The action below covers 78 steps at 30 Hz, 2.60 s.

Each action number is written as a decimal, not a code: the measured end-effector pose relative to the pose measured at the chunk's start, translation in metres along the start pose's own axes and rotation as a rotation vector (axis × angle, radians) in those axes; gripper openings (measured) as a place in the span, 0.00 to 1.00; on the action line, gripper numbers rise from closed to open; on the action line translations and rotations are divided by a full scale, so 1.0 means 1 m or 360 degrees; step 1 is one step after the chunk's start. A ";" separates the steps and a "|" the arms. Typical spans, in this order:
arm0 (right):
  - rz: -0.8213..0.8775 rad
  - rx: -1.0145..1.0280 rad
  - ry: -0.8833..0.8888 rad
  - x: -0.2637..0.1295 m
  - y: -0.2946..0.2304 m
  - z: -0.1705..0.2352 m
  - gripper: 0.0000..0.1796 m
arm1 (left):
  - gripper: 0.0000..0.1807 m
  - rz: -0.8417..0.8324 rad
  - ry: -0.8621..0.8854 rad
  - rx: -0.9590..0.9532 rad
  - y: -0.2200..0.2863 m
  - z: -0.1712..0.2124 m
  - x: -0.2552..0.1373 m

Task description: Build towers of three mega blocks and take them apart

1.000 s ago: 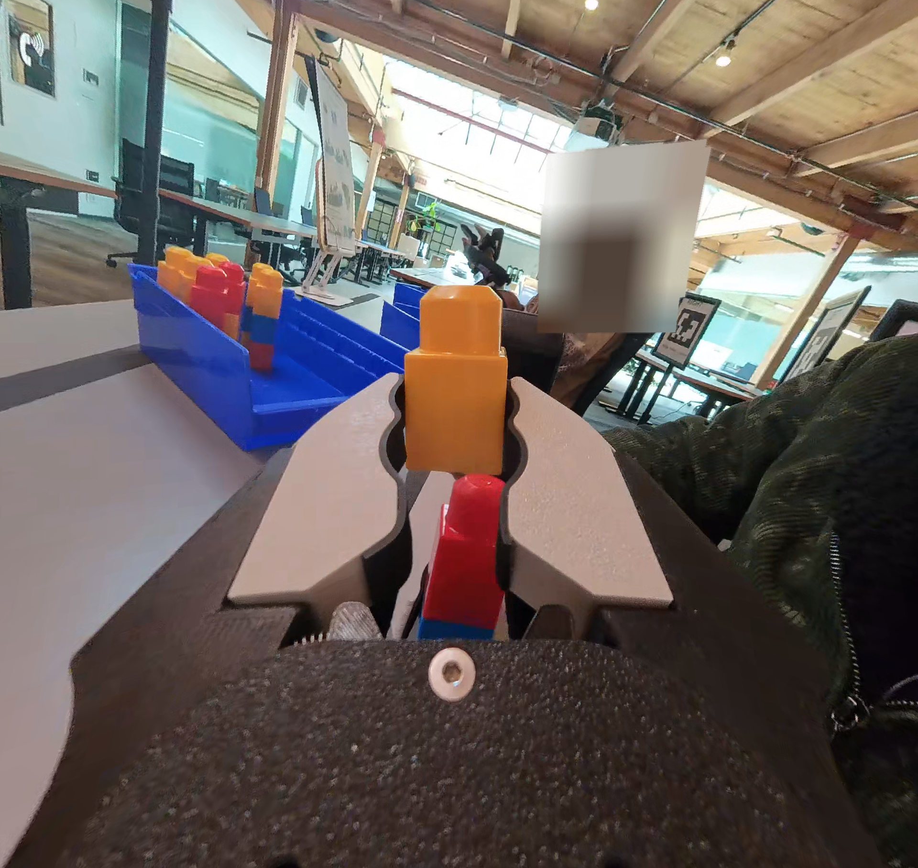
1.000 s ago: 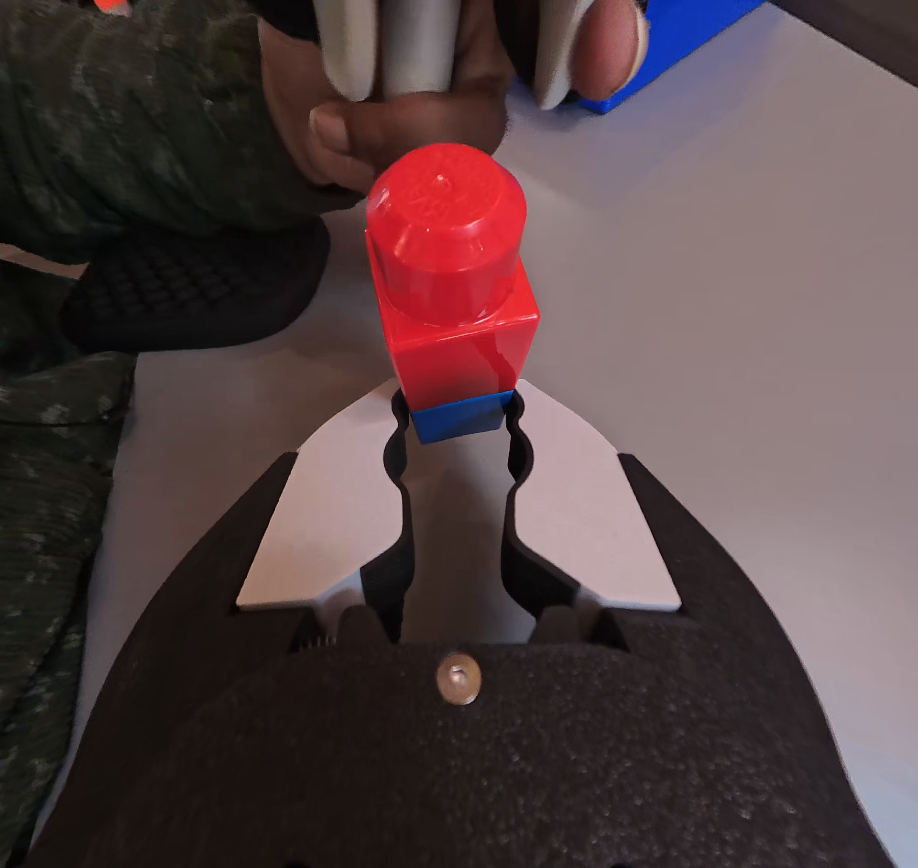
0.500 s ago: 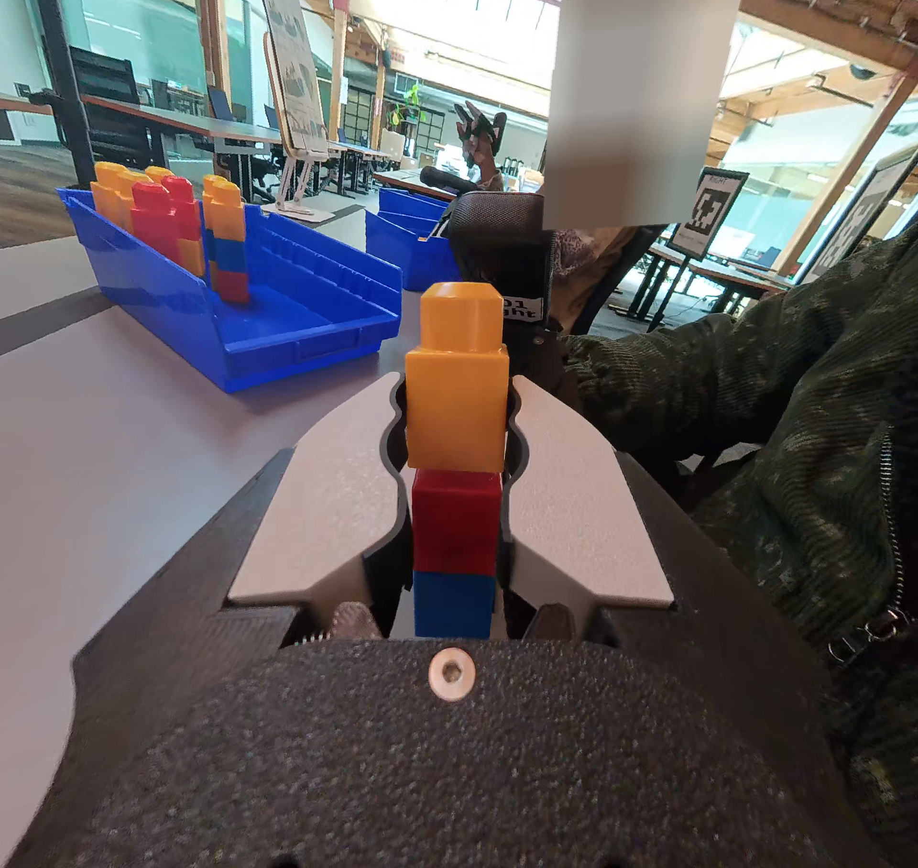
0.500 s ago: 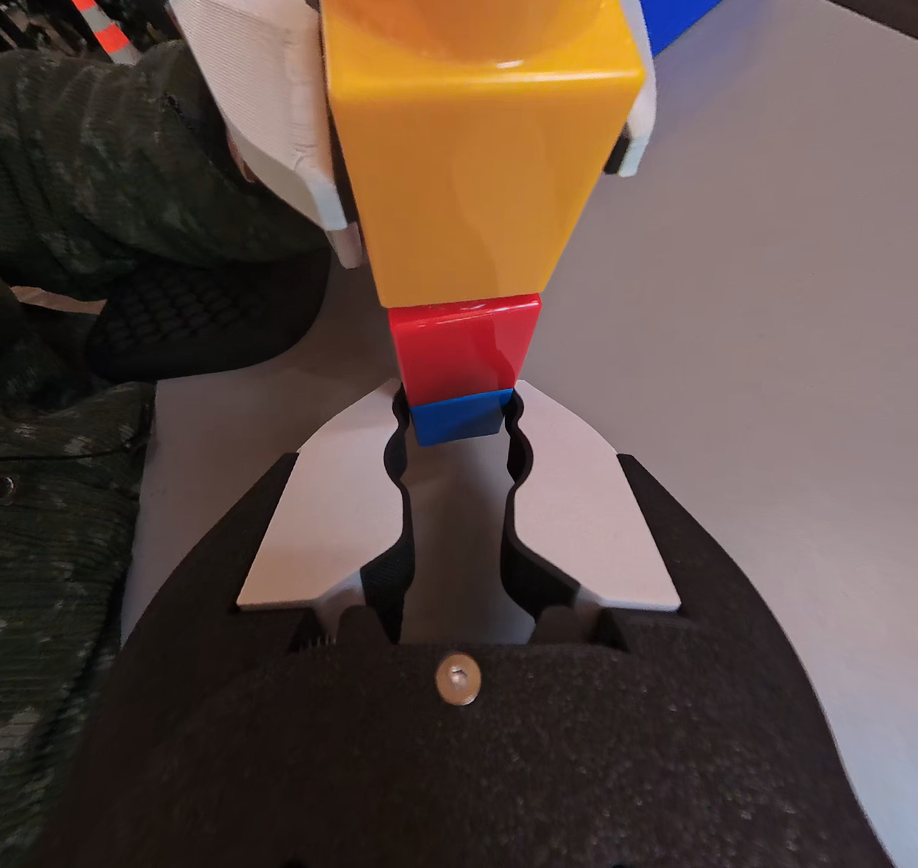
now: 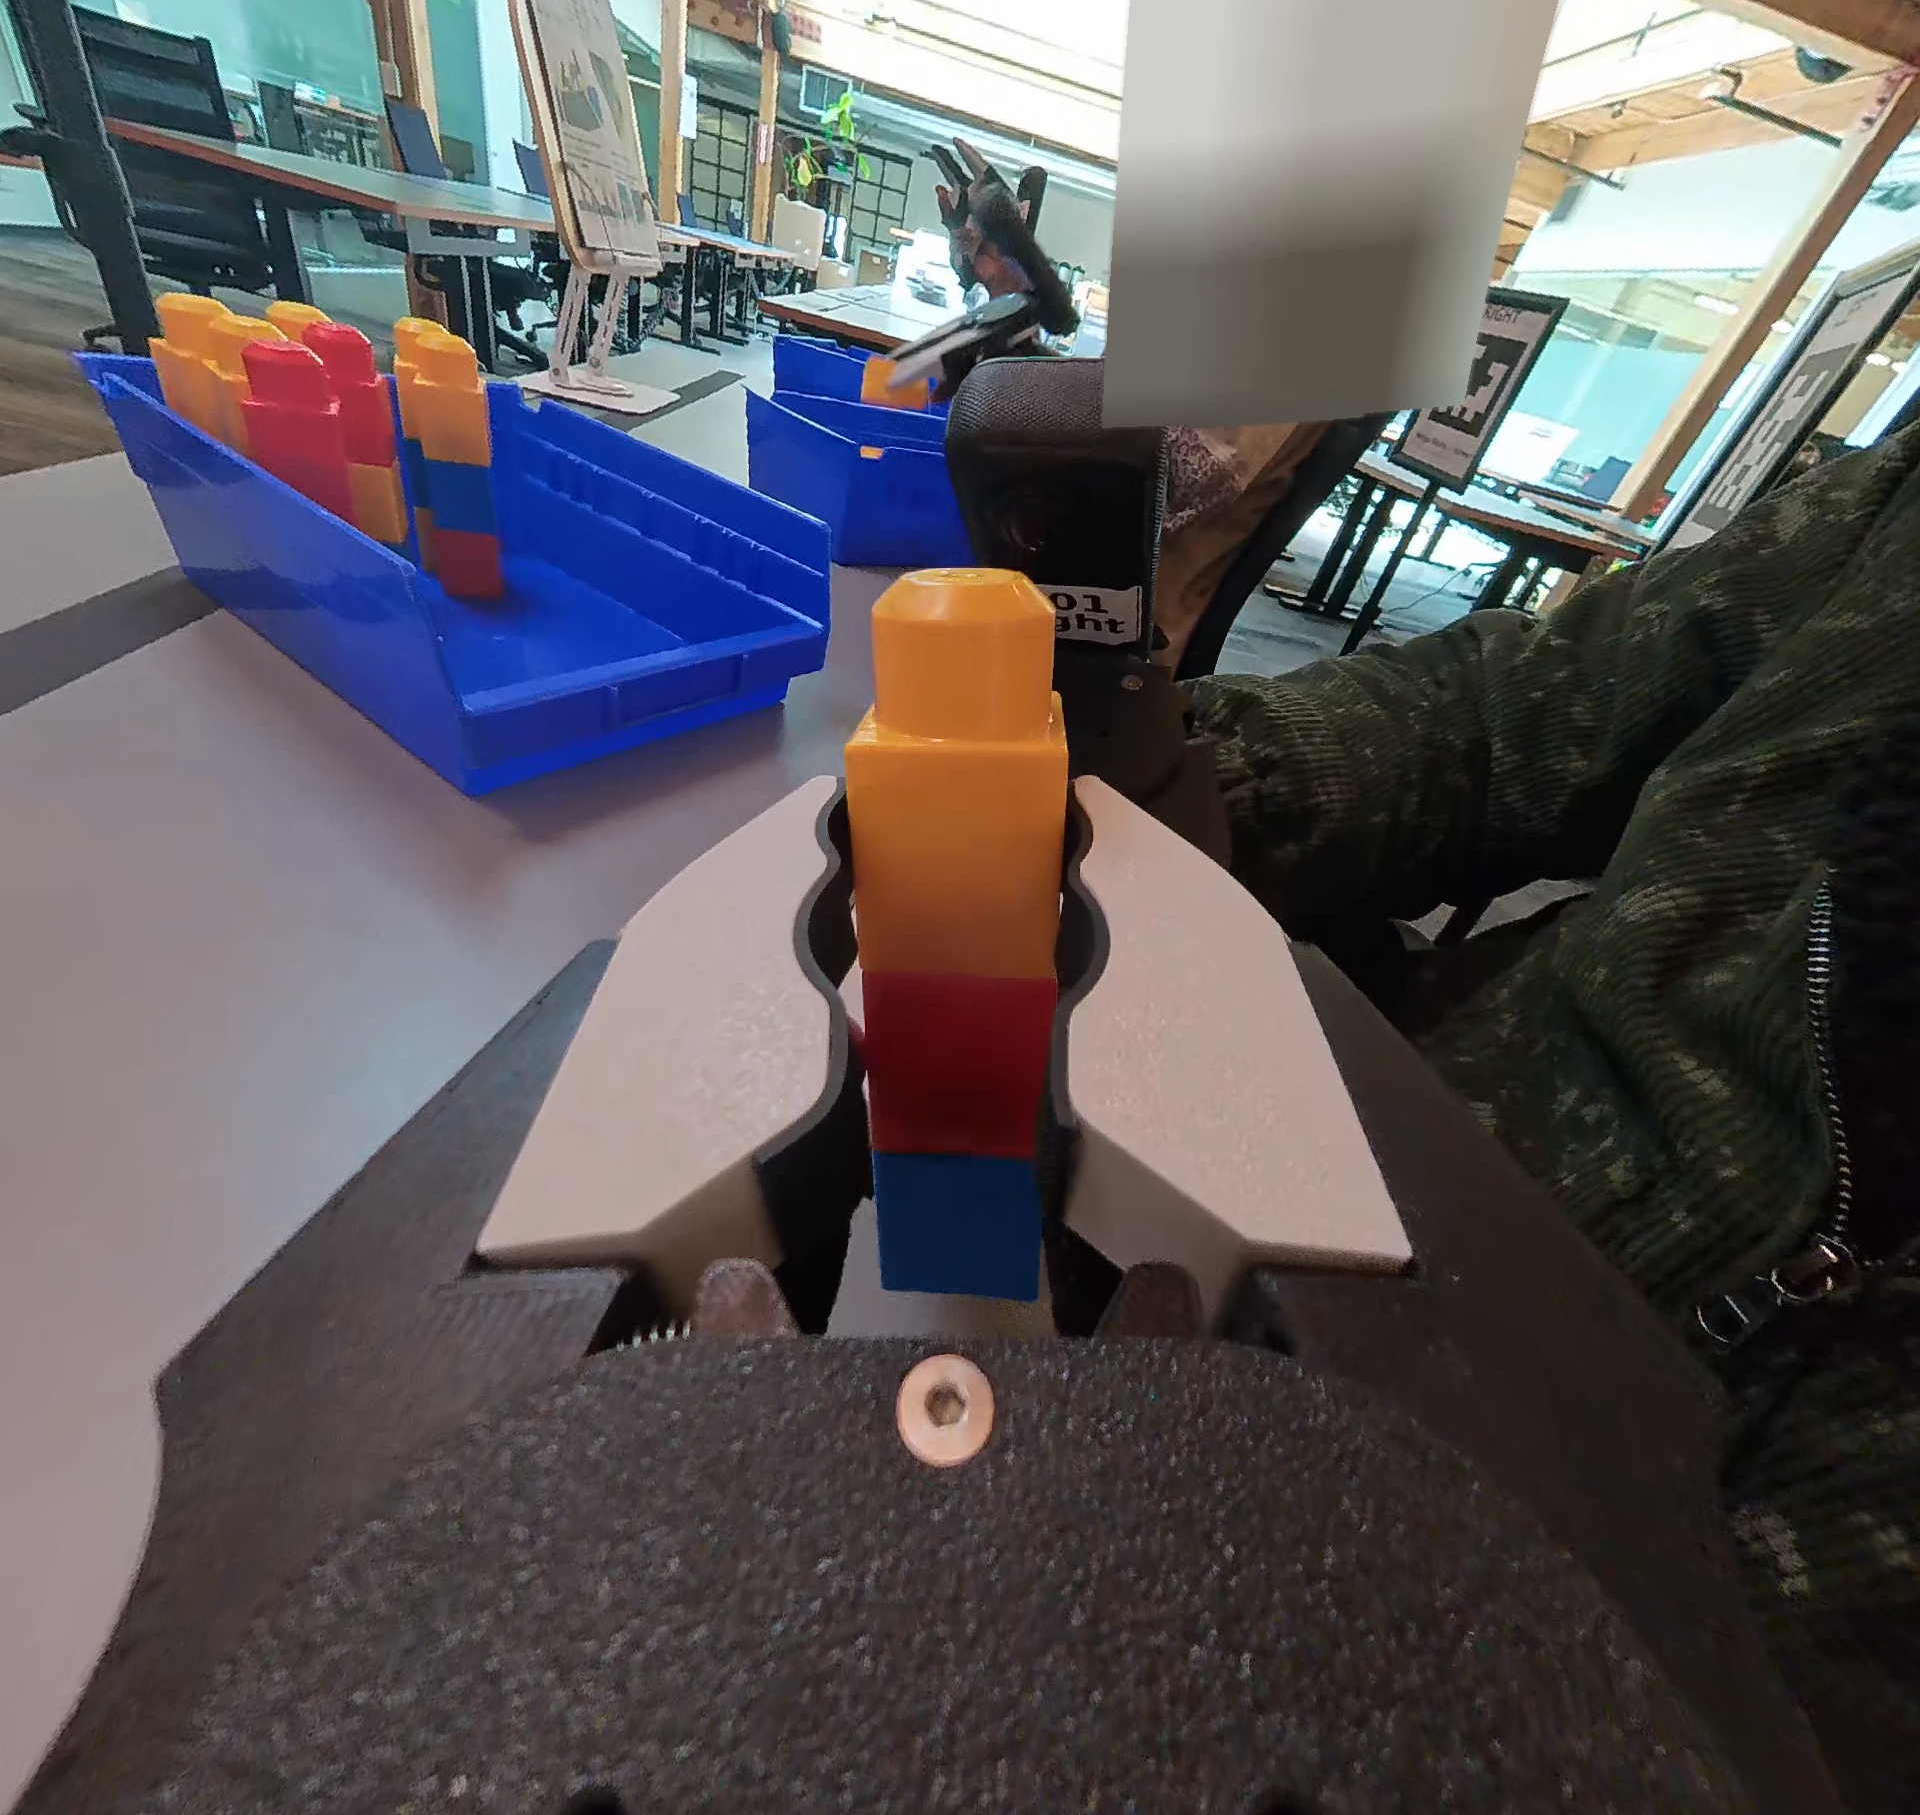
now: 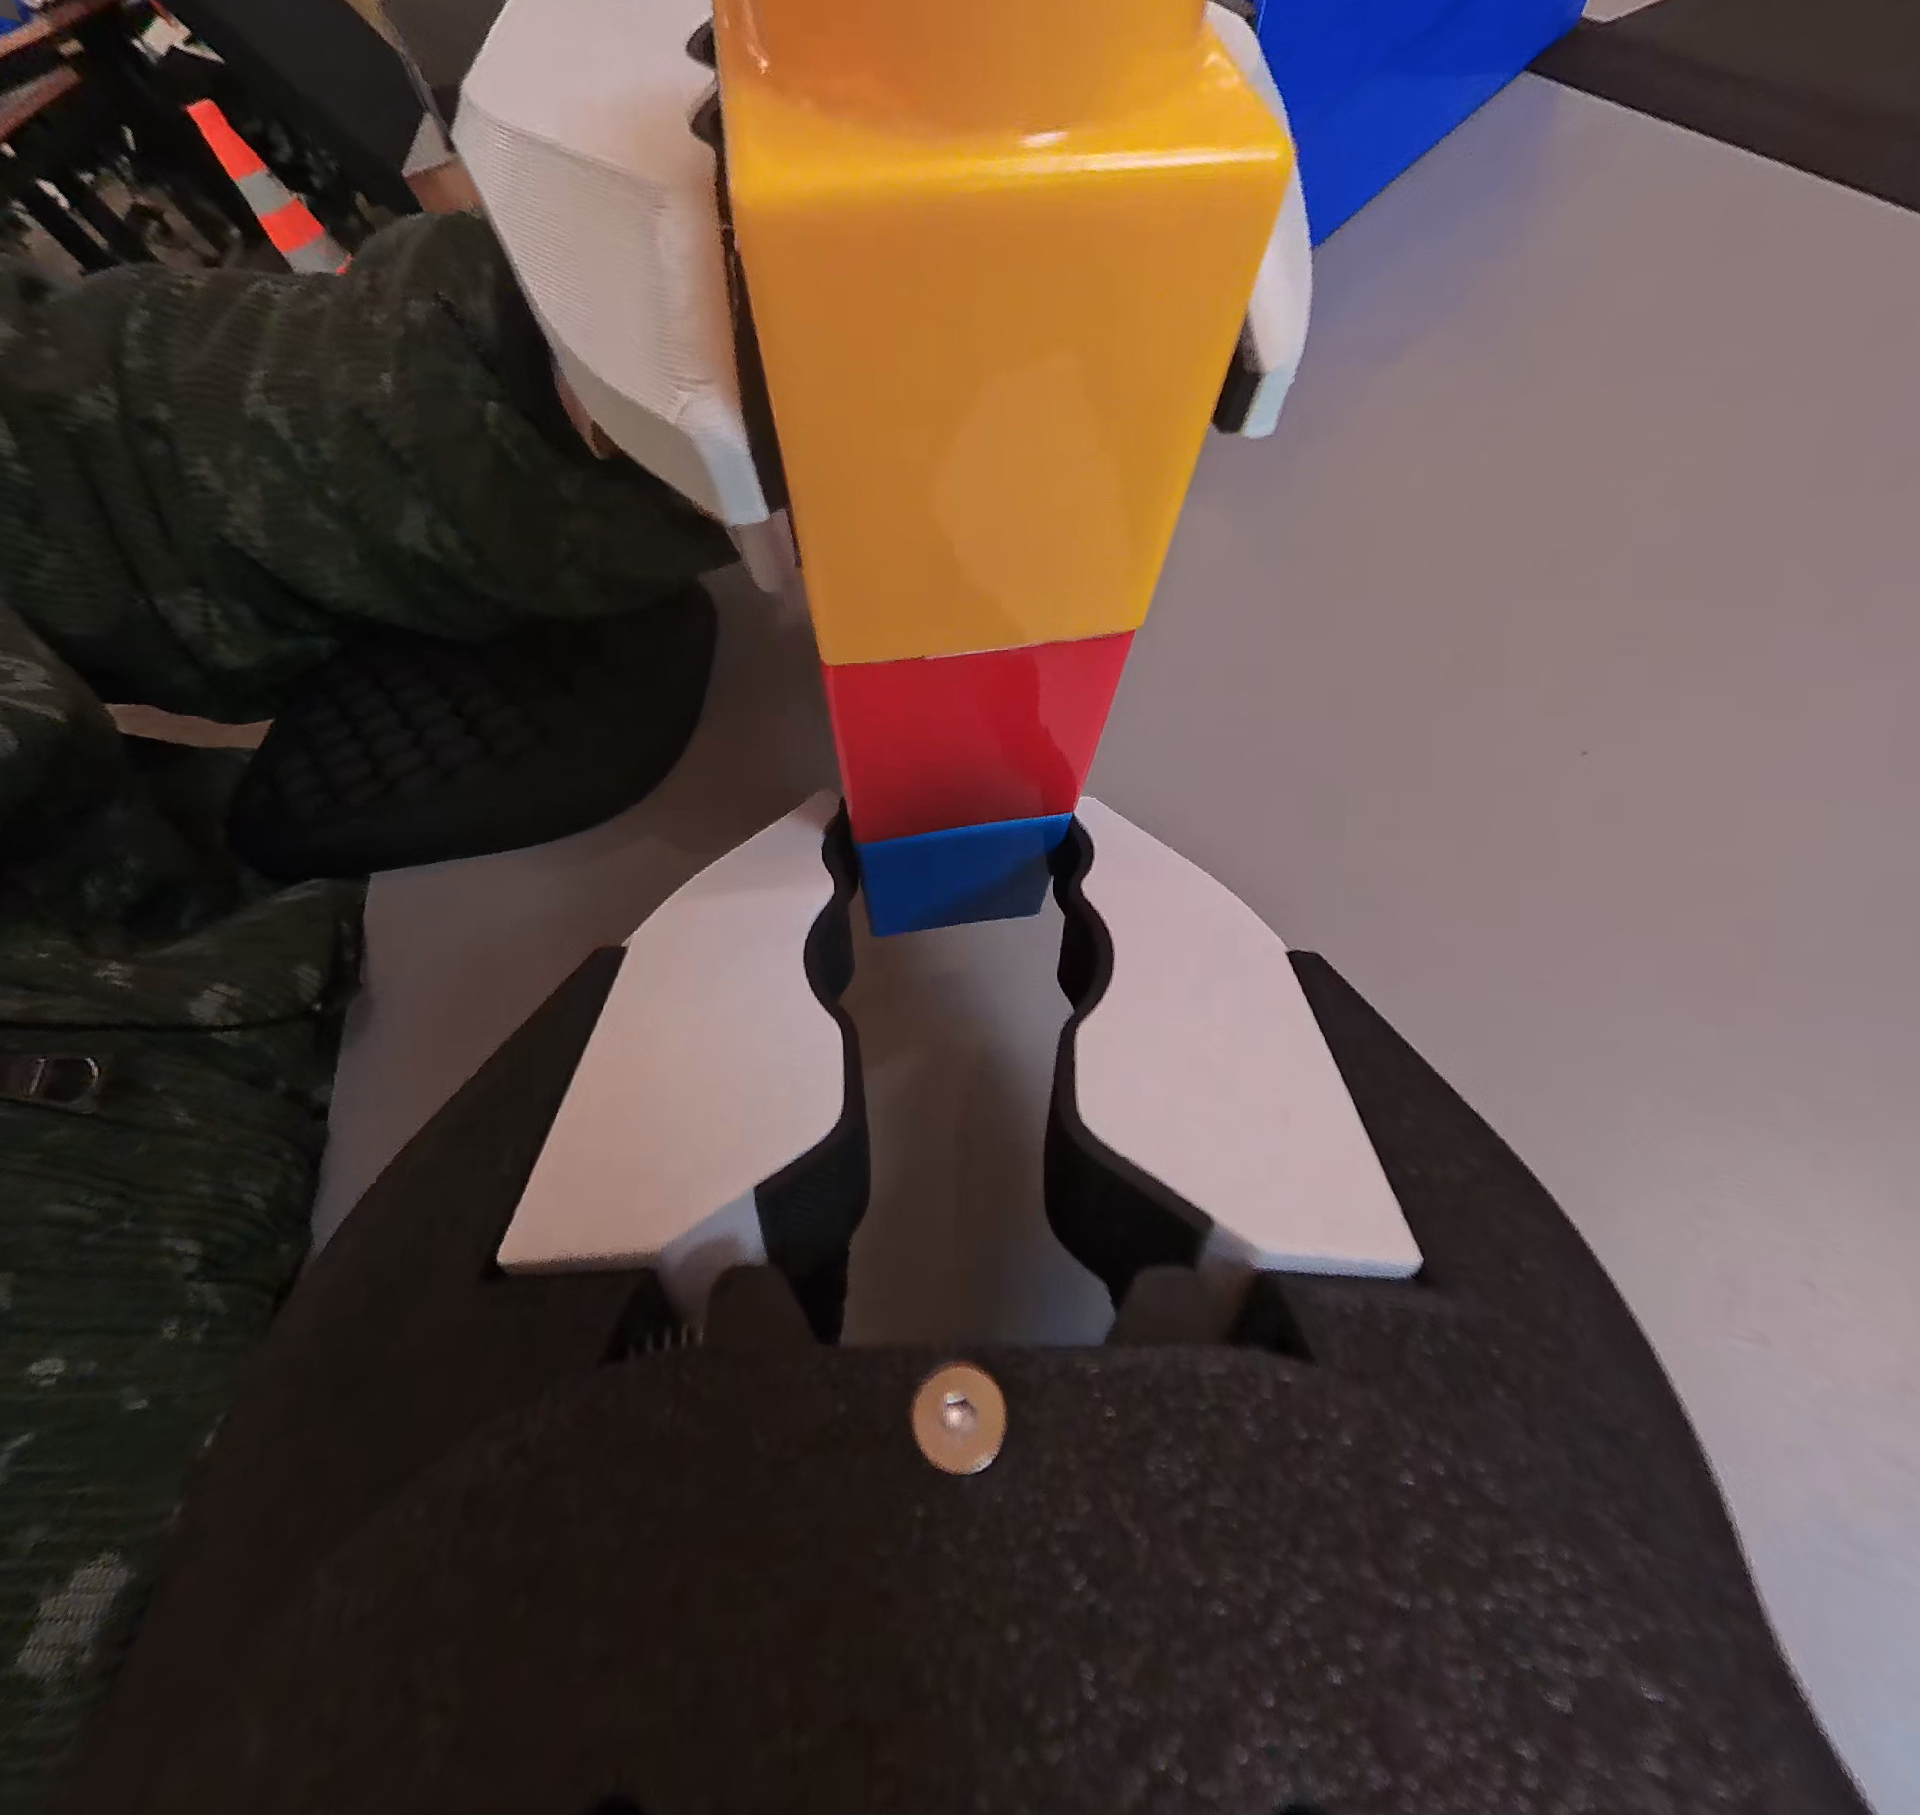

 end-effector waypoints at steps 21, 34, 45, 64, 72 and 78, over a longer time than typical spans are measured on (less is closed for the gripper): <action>0.0073 -0.0065 0.0142 -0.017 0.005 -0.009 0.21 | 0.35 -0.0127 -0.0172 0.0183 0.003 0.010 0.006; 0.0176 -0.0116 0.0531 -0.056 0.022 -0.033 0.35 | 0.20 -0.0305 -0.0572 0.0304 -0.020 0.040 -0.010; 0.0241 -0.0211 0.0554 -0.070 0.010 -0.049 0.16 | 0.23 -0.0282 -0.0449 0.0307 -0.014 0.034 0.000; 0.1655 0.0228 -0.0129 -0.233 0.297 -0.050 0.17 | 0.00 -0.0816 -0.0087 0.0356 -0.042 0.009 -0.042; 0.1543 0.0399 -0.0135 -0.224 0.324 -0.033 0.17 | 0.00 -0.0813 -0.0116 0.0359 -0.046 0.014 -0.044; 0.1487 0.0455 -0.0115 -0.225 0.324 -0.031 0.17 | 0.00 -0.0805 -0.0143 0.0362 -0.048 0.019 -0.040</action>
Point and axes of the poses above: each gripper's, where its closed fingertips meet, x out along the fingers, z out of its underside, y = z × x across the jaws, the point moved 7 cm from there along -x, back along the fingers, and after that the axes turned 6 degrees about z, right-handed, at the moved point
